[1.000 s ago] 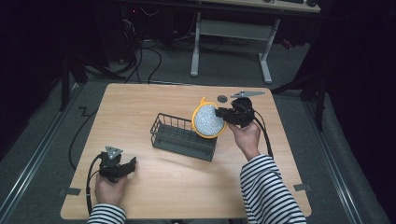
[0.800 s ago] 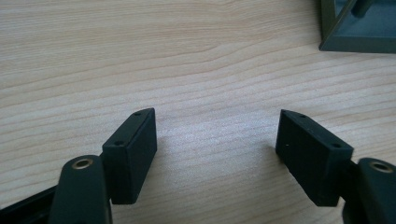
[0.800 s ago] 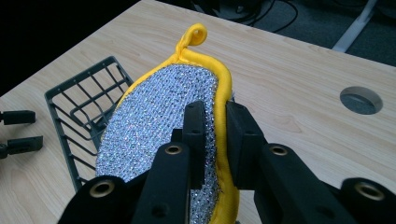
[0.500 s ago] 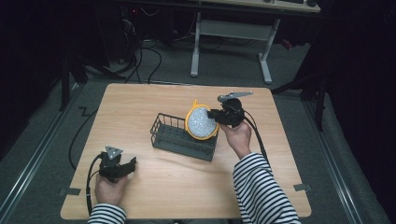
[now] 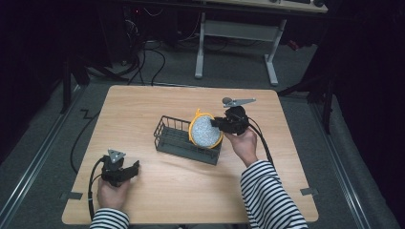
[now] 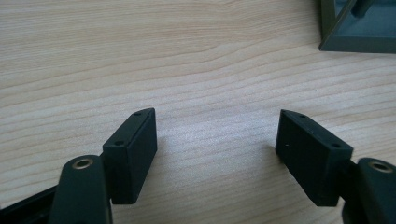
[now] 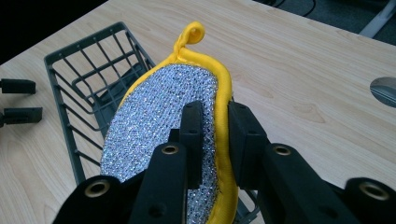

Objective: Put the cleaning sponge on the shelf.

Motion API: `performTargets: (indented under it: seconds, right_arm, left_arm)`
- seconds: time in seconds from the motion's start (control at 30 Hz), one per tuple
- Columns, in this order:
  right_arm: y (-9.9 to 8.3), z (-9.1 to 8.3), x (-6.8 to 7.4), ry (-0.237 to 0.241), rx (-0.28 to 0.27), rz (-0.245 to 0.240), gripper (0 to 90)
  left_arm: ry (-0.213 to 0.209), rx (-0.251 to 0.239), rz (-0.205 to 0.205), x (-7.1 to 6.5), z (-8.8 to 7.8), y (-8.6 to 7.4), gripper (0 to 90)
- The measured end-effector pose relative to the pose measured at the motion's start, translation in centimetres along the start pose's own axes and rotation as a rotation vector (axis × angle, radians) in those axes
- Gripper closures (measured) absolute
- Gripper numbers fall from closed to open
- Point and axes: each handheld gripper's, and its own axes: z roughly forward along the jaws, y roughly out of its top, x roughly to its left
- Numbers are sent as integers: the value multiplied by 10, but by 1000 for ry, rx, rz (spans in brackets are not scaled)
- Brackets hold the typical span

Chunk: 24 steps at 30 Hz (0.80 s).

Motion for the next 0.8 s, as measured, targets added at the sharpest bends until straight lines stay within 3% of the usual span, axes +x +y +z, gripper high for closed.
performTargets:
  seconds: [0.2, 0.33, 0.57, 0.8]
  right_arm:
    - [-6, 0, 2, 2, -7, -20, 763]
    - [-5, -1, 6, 0, 19, -48, 761]
    - [-13, 2, 7, 22, 17, -24, 747]
    - [-16, -7, 6, 12, -2, -2, 562]
  left_arm:
    - [0, 0, 0, 0, 0, 0, 300]
    - [1, 0, 0, 0, 0, 0, 300]
    - [1, 0, 0, 0, 0, 0, 299]
    - [1, 0, -1, 0, 0, 0, 299]
